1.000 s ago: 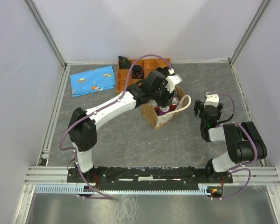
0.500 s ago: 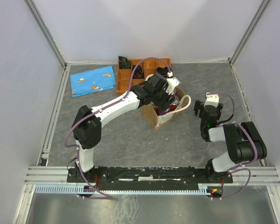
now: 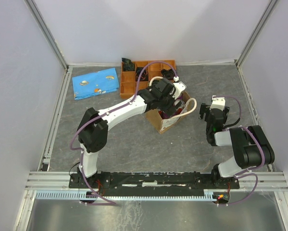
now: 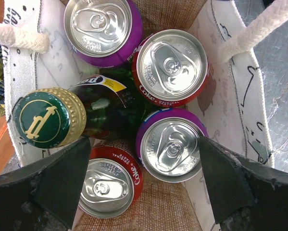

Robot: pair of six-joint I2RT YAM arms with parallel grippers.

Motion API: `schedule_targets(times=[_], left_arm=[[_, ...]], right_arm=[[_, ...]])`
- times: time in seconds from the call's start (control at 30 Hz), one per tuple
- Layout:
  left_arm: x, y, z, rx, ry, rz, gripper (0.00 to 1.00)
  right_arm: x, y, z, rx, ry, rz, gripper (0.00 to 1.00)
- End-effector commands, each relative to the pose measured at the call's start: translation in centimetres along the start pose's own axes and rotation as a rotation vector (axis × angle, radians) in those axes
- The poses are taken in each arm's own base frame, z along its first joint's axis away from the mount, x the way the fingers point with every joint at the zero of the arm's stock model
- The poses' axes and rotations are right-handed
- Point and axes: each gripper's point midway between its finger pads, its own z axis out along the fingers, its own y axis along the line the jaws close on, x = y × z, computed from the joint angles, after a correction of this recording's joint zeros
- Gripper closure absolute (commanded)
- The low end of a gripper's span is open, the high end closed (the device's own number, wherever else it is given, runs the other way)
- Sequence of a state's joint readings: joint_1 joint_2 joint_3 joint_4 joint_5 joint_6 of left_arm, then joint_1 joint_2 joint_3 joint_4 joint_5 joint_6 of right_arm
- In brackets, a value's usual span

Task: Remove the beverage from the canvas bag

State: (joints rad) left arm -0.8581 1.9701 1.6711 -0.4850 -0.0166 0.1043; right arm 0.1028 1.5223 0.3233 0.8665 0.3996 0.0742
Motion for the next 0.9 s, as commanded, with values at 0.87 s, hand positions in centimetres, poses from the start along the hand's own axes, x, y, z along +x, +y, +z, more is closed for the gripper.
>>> schedule_targets(times=[0.87], left_arm=[[-0.9,-2.5,-1.9,-0.035,-0.063,0.020,0.31]], right_arm=[[-2.3,0.3,0.5,-0.006,-0.063,0.032,0.01]])
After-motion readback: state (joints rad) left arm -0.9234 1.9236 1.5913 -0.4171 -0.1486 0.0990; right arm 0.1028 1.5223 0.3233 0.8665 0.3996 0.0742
